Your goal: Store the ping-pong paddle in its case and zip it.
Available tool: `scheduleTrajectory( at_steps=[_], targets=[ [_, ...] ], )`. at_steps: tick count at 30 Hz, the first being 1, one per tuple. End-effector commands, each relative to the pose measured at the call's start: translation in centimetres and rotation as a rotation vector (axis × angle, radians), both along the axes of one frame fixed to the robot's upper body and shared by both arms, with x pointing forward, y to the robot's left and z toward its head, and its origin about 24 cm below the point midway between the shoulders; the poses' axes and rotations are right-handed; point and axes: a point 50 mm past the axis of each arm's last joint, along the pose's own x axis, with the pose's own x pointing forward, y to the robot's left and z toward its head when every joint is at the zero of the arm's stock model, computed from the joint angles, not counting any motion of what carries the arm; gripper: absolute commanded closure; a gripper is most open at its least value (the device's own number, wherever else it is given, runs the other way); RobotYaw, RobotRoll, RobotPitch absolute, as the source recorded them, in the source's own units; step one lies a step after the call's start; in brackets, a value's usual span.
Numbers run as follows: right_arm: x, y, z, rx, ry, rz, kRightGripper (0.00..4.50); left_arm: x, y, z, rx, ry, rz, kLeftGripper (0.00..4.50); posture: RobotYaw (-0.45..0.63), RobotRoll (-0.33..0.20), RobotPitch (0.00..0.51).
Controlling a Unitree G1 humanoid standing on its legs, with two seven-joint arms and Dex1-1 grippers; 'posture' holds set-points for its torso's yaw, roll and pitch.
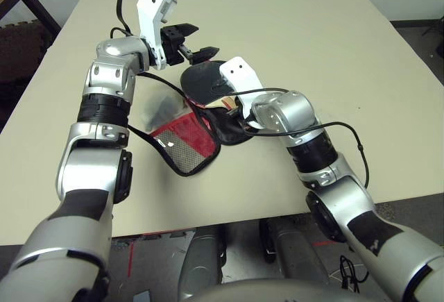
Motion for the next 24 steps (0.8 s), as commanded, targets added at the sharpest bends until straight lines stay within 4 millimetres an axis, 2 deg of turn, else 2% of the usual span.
scheduleTrajectory(
  at_steps=[1, 22, 24],
  targets=[
    [-0.22, 0.37, -0.28, 0.015, 0.019, -0.001, 3.37, 0.0, 0.14, -0.08, -0.004, -0.001, 0.002, 0.0, -0.09, 0.0, 0.154],
    [-0.96, 1.12, -0.64, 0.03, 0.064, 0.073, 3.37, -0.04, 0.29, -0.18, -0.008, 0.002, 0.009, 0.0, -0.09, 0.0, 0.159],
    [-1.03, 1.25, -0.59, 0.042, 0.067, 0.089, 2.64, -0.04, 0.32, -0.19, -0.008, 0.002, 0.01, 0.0, -0.09, 0.0, 0.158]
  ],
)
